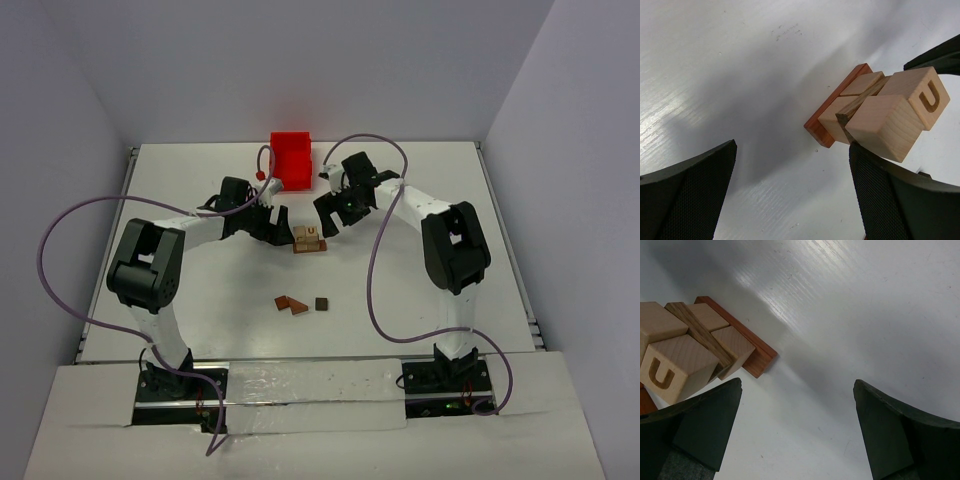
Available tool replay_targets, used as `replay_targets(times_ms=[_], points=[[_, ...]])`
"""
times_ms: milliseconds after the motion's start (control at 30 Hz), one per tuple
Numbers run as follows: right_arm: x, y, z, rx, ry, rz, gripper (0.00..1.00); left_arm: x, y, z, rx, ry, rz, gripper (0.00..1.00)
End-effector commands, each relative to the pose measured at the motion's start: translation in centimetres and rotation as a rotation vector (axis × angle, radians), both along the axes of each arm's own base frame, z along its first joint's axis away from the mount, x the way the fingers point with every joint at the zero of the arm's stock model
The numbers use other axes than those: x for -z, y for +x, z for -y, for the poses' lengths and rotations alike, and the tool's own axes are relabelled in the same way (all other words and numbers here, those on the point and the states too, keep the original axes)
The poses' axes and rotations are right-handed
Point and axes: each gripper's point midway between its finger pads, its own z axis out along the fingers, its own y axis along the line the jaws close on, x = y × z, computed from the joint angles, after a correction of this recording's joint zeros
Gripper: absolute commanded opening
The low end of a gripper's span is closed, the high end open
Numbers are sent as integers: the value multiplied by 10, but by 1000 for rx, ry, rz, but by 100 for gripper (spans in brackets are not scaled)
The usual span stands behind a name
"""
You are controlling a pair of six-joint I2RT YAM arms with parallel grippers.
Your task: Build the wood block tower
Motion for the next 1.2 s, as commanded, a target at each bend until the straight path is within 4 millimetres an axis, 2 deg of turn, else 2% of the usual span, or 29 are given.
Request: replay_targets(times_ms=[0, 1167], points=[[1, 0, -8, -2, 22, -11, 100, -15, 9, 9, 32, -24, 43, 99], [-4, 8, -15, -1, 40, -7, 100, -19, 6, 13, 51, -29, 52, 98]])
